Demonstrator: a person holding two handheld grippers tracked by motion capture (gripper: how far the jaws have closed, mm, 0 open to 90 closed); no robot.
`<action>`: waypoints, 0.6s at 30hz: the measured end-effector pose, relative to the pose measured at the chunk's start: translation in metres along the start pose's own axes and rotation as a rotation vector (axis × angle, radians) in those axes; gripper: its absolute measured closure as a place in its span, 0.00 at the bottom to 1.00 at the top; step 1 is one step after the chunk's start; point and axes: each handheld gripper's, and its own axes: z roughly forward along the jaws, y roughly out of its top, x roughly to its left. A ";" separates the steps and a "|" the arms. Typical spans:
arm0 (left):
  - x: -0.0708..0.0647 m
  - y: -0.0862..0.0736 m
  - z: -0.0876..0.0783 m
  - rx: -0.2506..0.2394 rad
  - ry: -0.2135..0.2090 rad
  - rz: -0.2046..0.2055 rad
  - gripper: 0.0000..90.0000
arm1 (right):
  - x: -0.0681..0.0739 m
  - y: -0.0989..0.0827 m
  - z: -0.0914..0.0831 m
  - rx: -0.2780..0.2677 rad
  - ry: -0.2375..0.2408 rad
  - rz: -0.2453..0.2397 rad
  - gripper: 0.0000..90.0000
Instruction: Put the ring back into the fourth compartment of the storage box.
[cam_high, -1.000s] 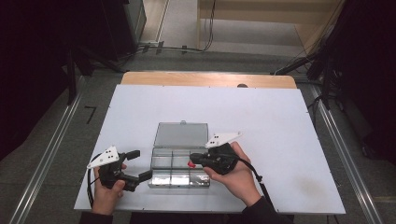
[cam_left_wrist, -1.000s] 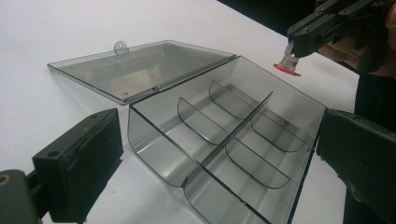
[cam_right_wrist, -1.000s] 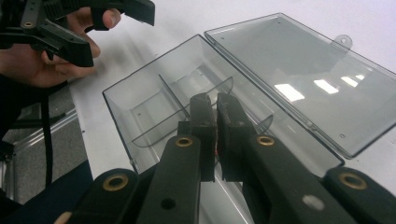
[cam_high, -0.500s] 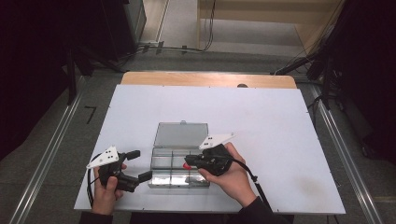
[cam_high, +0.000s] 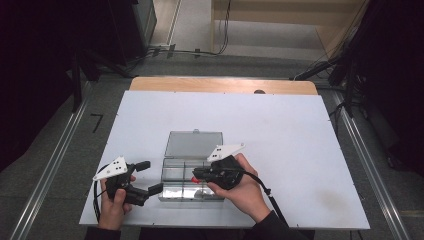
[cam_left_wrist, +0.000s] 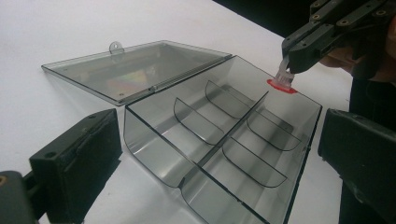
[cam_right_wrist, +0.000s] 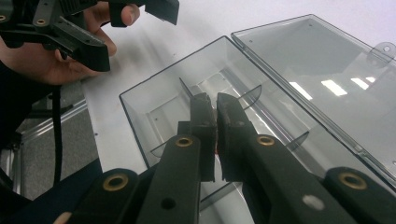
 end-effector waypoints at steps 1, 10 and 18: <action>0.000 0.000 0.000 0.000 0.000 0.000 0.00 | 0.001 0.000 0.000 0.002 0.001 0.002 0.94; 0.000 0.000 0.000 0.002 0.002 0.005 0.00 | 0.004 0.002 0.006 0.005 0.007 -0.007 0.94; 0.000 0.001 0.000 0.002 0.003 0.008 0.00 | 0.008 0.003 0.012 0.007 0.013 -0.015 0.94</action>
